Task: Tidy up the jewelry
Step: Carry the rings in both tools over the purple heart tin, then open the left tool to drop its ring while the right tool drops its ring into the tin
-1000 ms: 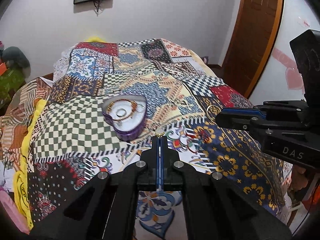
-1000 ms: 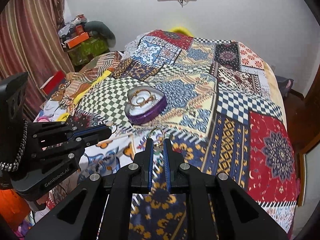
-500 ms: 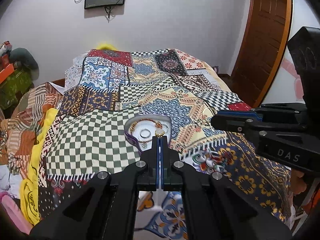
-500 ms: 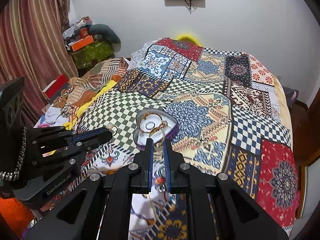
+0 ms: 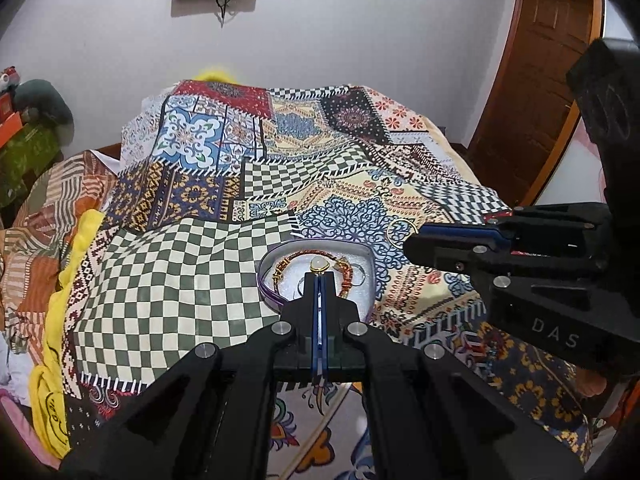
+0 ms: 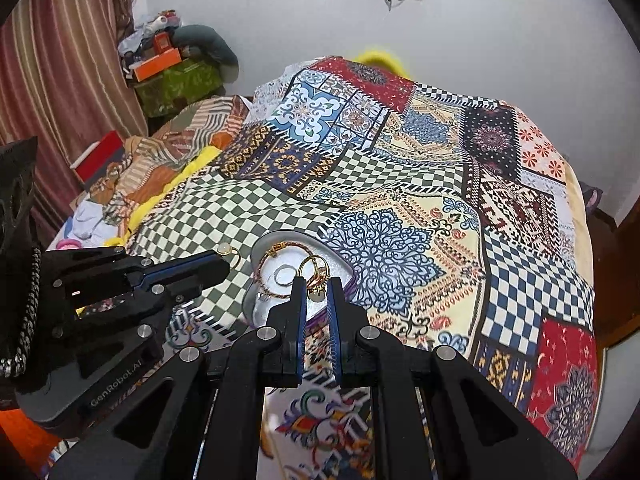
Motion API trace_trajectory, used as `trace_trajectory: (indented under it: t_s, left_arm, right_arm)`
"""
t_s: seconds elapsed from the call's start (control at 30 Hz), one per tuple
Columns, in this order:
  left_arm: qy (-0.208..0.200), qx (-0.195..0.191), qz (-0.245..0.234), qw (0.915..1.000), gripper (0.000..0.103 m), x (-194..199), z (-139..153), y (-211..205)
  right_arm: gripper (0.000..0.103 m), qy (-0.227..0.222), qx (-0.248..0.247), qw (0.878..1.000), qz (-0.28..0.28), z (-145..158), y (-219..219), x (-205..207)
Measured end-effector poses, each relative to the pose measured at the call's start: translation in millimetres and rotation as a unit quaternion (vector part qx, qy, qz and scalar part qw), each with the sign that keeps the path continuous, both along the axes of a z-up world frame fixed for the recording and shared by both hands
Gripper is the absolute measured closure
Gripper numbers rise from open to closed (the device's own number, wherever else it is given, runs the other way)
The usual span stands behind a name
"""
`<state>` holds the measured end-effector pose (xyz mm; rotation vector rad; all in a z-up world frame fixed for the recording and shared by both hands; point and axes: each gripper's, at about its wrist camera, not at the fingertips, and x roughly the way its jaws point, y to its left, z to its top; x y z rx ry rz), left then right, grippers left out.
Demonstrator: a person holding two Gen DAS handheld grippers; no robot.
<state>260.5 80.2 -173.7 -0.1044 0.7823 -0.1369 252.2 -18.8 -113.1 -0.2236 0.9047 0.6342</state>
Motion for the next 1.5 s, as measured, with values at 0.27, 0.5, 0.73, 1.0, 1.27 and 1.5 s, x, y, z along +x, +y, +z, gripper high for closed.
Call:
trace_trajectory:
  t_s: [0.27, 0.5, 0.73, 1.0, 1.27, 1.5]
  left_arm:
    - [0.027, -0.019, -0.007, 0.9994, 0.103, 14, -20, 7]
    - [0.037, -0.012, -0.02, 0.9991, 0.103, 22, -32, 4]
    - [0.044, -0.015, -0.026, 0.9986, 0.103, 28, -36, 4]
    - [0.044, -0.011, -0.024, 0.9987, 0.103, 24, -35, 3]
    - [0.036, 0.006, -0.01, 0.9993, 0.093, 12, -23, 5]
    - [0.03, 0.014, 0.008, 0.9994, 0.077, -1, -10, 10]
  right_arm:
    - [0.094, 0.035, -0.003, 0.999, 0.016, -15, 10, 20]
    - [0.094, 0.069, -0.013, 0.997, 0.026, -32, 19, 35]
    - [0.094, 0.097, -0.01, 0.995, 0.031, -44, 24, 46]
    - [0.094, 0.105, -0.013, 0.994, 0.033, -47, 26, 47]
    - [0.081, 0.094, -0.022, 0.995, 0.03, -39, 23, 40]
    - [0.076, 0.072, -0.01, 0.997, 0.019, -19, 14, 27]
